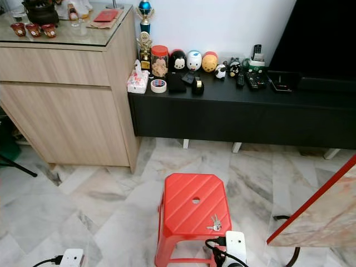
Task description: Hang keys on a hook
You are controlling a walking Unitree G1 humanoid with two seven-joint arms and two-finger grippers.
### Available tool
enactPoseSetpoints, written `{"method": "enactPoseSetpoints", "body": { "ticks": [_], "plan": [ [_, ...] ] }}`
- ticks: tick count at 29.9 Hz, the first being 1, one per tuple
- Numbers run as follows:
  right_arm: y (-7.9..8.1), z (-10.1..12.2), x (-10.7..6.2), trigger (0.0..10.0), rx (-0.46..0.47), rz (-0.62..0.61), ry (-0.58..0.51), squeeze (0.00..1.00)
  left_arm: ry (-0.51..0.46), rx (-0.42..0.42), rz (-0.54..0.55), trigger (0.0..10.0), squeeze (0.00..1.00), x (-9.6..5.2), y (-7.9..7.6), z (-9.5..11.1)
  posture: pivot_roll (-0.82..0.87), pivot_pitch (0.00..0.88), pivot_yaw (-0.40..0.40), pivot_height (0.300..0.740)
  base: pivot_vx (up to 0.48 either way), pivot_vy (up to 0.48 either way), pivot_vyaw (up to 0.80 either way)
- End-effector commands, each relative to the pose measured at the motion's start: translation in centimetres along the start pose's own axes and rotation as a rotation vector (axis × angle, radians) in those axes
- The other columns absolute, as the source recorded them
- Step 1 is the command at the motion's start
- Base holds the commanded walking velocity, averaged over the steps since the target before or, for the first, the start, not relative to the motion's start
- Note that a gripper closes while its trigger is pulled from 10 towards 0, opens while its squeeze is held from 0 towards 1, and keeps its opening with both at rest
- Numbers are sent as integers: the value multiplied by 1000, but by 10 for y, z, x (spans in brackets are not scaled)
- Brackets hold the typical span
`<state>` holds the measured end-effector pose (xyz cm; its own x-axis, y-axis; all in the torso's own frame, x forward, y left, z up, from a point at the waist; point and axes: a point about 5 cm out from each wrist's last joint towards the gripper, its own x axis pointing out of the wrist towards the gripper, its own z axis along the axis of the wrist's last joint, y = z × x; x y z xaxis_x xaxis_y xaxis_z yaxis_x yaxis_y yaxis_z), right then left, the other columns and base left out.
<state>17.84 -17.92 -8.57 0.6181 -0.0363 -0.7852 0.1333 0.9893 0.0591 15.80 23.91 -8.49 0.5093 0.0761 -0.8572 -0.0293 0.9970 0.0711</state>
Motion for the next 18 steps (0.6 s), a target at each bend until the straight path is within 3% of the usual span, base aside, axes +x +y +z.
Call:
{"method": "enactPoseSetpoints", "body": {
  "ticks": [1, 10, 12, 16, 18],
  "plan": [
    [-6, -12, -3, 10000, 4, -22, 30, 0, 6, 4, 8, 10000, 0, -1, 2, -2, 3, 0, -28, 740, 0, 0, 0],
    [-13, -26, -8, 10000, 43, -41, 62, 0, -16, -10, 14, 10000, 0, 0, 5, 5, -12, 0, -18, 740, 0, 0, 0],
    [-3, -20, -5, 10000, 43, -43, 53, 0, -21, -15, 16, 10000, 0, 0, 5, 4, -9, 2, -18, 740, 0, 0, 0],
    [0, -11, -3, 10000, 47, -36, 18, 0, -26, -27, 28, 10000, 0, -1, 6, 3, -11, 2, -18, 740, 0, 0, 0],
    [1, 0, -1, 10000, -4, -36, -25, 0, -74, -62, 47, 10000, 0, -1, 7, 7, -16, 8, -22, 740, 0, 0, 0]
  ]
}}
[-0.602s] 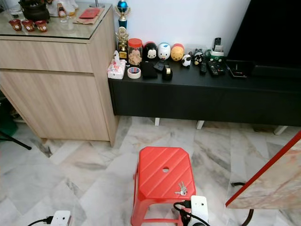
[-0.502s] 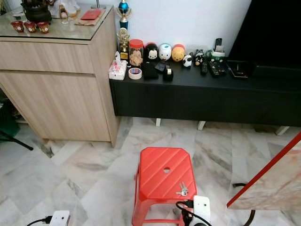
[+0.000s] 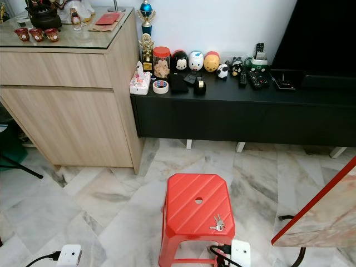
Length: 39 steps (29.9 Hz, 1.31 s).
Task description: Hang keys on a hook
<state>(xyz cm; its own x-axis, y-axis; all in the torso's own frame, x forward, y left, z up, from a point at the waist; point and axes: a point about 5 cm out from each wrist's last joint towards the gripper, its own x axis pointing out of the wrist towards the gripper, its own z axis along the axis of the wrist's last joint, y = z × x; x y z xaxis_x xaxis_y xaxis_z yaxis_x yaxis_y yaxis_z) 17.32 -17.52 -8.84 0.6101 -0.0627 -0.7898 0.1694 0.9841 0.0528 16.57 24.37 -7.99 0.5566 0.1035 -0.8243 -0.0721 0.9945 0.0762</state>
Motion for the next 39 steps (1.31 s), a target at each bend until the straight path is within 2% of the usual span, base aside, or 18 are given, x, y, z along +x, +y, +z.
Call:
{"method": "enactPoseSetpoints", "body": {
  "ticks": [1, 3, 5, 7, 11, 13, 15, 17, 18, 20, 22, 24, 26, 31, 39],
  "plan": [
    [-2, 9, 1, 10000, -38, -12, -44, 0, -32, -43, 28, 10000, 0, -1, 3, 0, -16, 9, -24, 740, 0, 0, 0],
    [-4, 17, 1, 10000, -21, -16, -96, 0, -123, -107, 57, 10000, 0, 0, 5, 17, -13, 12, -28, 740, 0, 0, 0],
    [-4, 34, 2, 10000, -8, -10, -197, 0, -276, -152, 36, 10000, 0, 2, -2, 49, -5, 18, -36, 740, 0, 0, 0],
    [0, 49, 2, 10000, -11, 9, -286, 0, -412, -142, 12, 10000, 0, 0, -4, 78, -5, 18, -38, 740, 0, 0, 0],
    [6, 79, -2, 10000, -13, 37, -463, 0, -652, -145, -1, 10000, 0, -13, 0, 118, -19, 16, -42, 740, 0, 0, 0],
    [8, 92, -5, 10000, -17, 41, -537, 0, -735, -139, -15, 10000, 0, -20, 0, 130, -12, 17, -46, 740, 0, 0, 0],
    [14, 114, -15, 10000, -6, 60, -683, 0, -844, -105, -61, 10000, 0, -32, -12, 138, -10, 22, -50, 740, 0, 0, 0],
    [18, 124, -23, 10000, -8, 83, -756, 0, -897, -91, -90, 10000, 0, -40, -18, 140, -18, 21, -49, 740, 0, 0, 0],
    [18, 124, -23, 10000, -8, 83, -756, 0, -897, -91, -90, 10000, 0, -40, -18, 140, -18, 21, -49, 740, 0, 0, 0],
    [22, 135, -40, 10000, -15, 115, -859, 0, -950, -73, -128, 10000, 0, -52, -25, 138, -3, 22, -62, 740, 0, 0, 0],
    [23, 135, -43, 10000, -18, 127, -867, 0, -958, -50, -127, 10000, 0, -53, -25, 138, 1, 21, -65, 740, 0, 0, 0],
    [21, 137, -46, 10000, -12, 114, -882, 0, -959, -94, -116, 10000, 0, -53, -26, 140, 5, 22, -72, 740, 0, 0, 0],
    [21, 143, -50, 10000, -8, 74, -906, 0, -961, -106, -127, 10000, 0, -54, -32, 145, -16, 17, -73, 740, 0, 0, 0],
    [22, 149, -53, 10000, 7, 60, -892, 0, -963, -94, -173, 10000, 0, -56, -43, 154, -17, 8, -71, 740, 0, 0, 0],
    [19, 141, -55, 10000, 20, 34, -828, 0, -944, -104, -157, 10000, 0, -56, -39, 157, -24, 4, -71, 730, 0, 0, 0]
  ]
}}
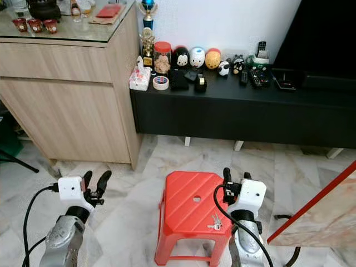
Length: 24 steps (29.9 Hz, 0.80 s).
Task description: Hang keys on a hook
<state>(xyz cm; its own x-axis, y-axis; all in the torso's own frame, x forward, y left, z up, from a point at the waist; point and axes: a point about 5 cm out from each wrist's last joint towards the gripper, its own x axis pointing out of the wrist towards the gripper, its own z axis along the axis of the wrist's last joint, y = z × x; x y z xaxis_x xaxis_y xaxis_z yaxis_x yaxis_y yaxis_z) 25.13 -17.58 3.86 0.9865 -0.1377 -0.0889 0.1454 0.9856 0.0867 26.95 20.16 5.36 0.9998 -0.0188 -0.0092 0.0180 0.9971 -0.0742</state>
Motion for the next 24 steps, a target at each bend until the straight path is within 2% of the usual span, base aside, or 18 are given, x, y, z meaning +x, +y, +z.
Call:
{"method": "enactPoseSetpoints", "body": {
  "ticks": [1, 11, 24],
  "plan": [
    [0, 3, 0, 10000, -2, -6, -1, 0, 17, -10, 5, 10000, 0, -3, 0, -2, -24, 4, -71, 725, 0, 0, 0],
    [8, 4, 1, 10000, 25, 12, 32, 0, 35, -6, 11, 10000, 0, 1, 1, -2, -18, 22, -70, 660, 0, 0, 0],
    [7, 0, 2, 10000, 36, 28, 65, 0, 64, -11, -9, 10000, 0, 2, -4, -4, -10, 37, -73, 660, 0, 0, 0]
  ]
}}
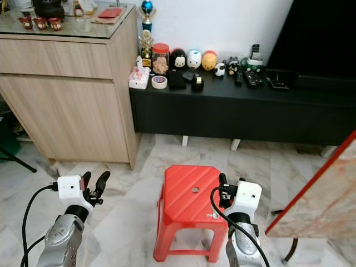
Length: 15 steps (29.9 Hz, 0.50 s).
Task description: Hang keys on a hook
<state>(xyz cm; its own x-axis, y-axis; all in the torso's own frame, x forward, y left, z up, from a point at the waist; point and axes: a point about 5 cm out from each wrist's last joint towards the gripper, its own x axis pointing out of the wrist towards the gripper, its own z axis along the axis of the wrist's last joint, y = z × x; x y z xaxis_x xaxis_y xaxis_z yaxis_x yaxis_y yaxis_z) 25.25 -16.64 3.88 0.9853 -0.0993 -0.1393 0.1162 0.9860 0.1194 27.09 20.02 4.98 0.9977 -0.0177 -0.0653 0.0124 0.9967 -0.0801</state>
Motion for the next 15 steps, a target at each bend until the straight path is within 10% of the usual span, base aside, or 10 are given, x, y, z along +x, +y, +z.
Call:
{"method": "enactPoseSetpoints", "body": {
  "ticks": [1, 15],
  "plan": [
    [-2, 0, 2, 10000, 7, -5, 10, 0, 9, -5, -14, 10000, 0, 1, -3, 0, -10, 37, -73, 660, 0, 0, 0],
    [-2, -2, 3, 10000, 26, 2, 22, 0, 8, -4, -24, 10000, 0, 4, -7, 2, -8, 46, -68, 626, 0, 0, 0]
  ]
}}
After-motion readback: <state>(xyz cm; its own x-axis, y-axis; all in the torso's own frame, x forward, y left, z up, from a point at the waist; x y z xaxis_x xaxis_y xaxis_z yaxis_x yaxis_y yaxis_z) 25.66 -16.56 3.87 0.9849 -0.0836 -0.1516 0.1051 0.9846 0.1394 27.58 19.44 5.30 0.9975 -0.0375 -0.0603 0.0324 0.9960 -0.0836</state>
